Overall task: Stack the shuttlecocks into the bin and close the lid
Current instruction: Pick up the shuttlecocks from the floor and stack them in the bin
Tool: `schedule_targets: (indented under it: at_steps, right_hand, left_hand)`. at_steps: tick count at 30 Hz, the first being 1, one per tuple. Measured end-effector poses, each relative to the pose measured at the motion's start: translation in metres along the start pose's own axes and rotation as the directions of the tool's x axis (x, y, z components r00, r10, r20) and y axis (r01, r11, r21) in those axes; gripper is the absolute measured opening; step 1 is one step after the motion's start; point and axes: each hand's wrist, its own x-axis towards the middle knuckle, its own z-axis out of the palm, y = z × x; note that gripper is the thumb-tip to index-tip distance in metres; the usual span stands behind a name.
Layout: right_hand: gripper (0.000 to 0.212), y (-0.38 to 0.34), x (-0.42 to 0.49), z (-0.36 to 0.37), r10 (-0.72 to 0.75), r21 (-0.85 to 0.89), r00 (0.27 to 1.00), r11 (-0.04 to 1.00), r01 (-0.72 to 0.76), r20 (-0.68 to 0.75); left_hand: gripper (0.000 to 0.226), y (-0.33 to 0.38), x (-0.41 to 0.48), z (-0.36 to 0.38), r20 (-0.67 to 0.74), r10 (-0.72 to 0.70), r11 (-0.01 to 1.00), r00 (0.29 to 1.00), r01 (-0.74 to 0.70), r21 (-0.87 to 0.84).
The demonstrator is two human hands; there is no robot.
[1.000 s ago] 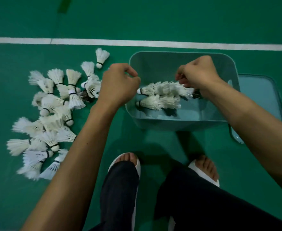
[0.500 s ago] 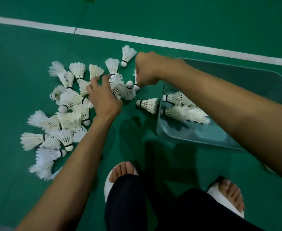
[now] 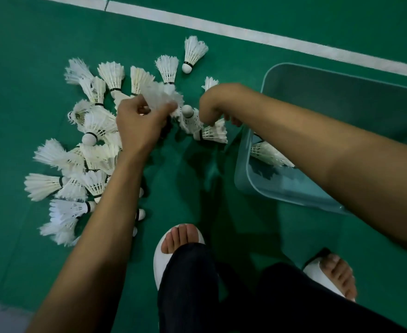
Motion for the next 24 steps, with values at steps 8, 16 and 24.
schedule_targets:
  at_steps: [8, 16, 24]
  right_hand:
    - [0.052, 0.004, 0.016, 0.013, 0.136, 0.503, 0.983, 0.845, -0.181, 0.125]
    - [0.031, 0.003, 0.014, 0.013, 0.134, 0.735, 0.976, 0.643, -0.215, 0.169]
    - [0.013, -0.003, -0.007, 0.001, 0.117, 0.791, 0.992, 0.61, -0.038, -0.042]
  left_hand:
    - [0.03, 0.01, 0.006, 0.019, 0.421, 0.041, 0.998, 0.906, -0.06, 0.032]
    - [0.023, 0.006, -0.006, 0.03, 0.454, 0.025, 0.997, 0.891, 0.009, -0.073]
    - [0.011, 0.003, -0.018, 0.014, 0.312, -0.037, 0.974, 0.949, 0.104, -0.2]
